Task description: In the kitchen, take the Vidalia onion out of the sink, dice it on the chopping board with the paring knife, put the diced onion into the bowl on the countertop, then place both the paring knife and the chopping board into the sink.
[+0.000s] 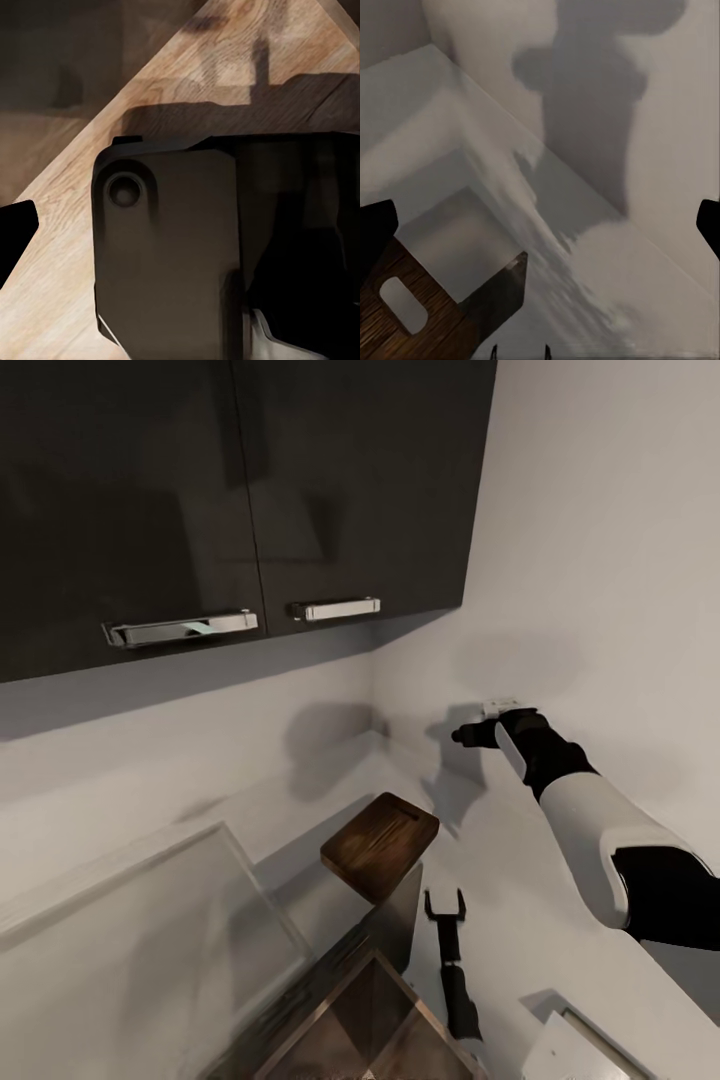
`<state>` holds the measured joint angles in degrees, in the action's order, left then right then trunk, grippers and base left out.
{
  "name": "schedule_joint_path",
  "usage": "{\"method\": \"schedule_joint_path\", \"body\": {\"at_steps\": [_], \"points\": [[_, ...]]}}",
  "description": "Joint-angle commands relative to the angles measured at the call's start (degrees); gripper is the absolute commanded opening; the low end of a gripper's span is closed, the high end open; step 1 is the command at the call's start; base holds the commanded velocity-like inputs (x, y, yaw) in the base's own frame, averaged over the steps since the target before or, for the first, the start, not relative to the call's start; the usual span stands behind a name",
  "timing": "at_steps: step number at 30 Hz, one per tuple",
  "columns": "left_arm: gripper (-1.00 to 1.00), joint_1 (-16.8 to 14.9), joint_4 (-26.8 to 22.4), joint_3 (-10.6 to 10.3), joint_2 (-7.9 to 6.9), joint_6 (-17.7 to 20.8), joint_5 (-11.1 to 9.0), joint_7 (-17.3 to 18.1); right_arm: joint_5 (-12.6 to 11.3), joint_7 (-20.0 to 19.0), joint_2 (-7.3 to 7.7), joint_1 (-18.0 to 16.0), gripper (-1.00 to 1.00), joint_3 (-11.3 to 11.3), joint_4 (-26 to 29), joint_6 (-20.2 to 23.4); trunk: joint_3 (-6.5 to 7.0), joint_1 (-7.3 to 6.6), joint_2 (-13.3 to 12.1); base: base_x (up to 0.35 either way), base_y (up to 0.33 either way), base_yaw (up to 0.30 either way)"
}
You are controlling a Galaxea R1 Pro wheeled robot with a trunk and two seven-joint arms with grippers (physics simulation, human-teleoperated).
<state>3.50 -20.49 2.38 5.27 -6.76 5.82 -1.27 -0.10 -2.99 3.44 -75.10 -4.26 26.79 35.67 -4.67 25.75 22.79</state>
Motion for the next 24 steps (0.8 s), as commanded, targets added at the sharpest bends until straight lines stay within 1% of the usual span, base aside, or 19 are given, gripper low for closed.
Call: {"method": "schedule_joint_path", "body": {"at_steps": [1,10,13,17,24], "points": [[1.0,0.0,-0.1,0.2,0.06,-0.1,0.6,-0.1,0.0,-0.2,0.08,0.0,1.0,-0.4,-0.1,0.3,-0.21,0.03,0.1,0.0,0.0,0.0],[1.0,0.0,0.3,0.2,0.09,-0.1,0.6,-0.1,0.0,-0.4,-0.11,0.0,1.0,-0.5,-1.1,0.2,-1.03,0.03,0.1,0.0,0.0,0.0],[1.0,0.0,0.4,0.2,0.09,-0.1,0.6,-0.1,0.0,-1.4,-0.48,0.0,1.0,-0.4,-1.6,0.1,-1.31,0.03,0.1,0.0,0.0,0.0],[1.0,0.0,0.4,0.2,0.09,-0.1,0.6,-0.1,0.0,-2.6,-0.59,0.0,1.0,-0.5,-1.9,0.1,-1.68,0.03,0.1,0.0,0.0,0.0],[1.0,0.0,0.4,0.2,0.09,-0.1,0.6,-0.1,0.0,-3.1,-0.77,0.0,1.0,-0.5,-2.5,0.1,-2.32,0.03,0.1,0.0,0.0,0.0]]}}
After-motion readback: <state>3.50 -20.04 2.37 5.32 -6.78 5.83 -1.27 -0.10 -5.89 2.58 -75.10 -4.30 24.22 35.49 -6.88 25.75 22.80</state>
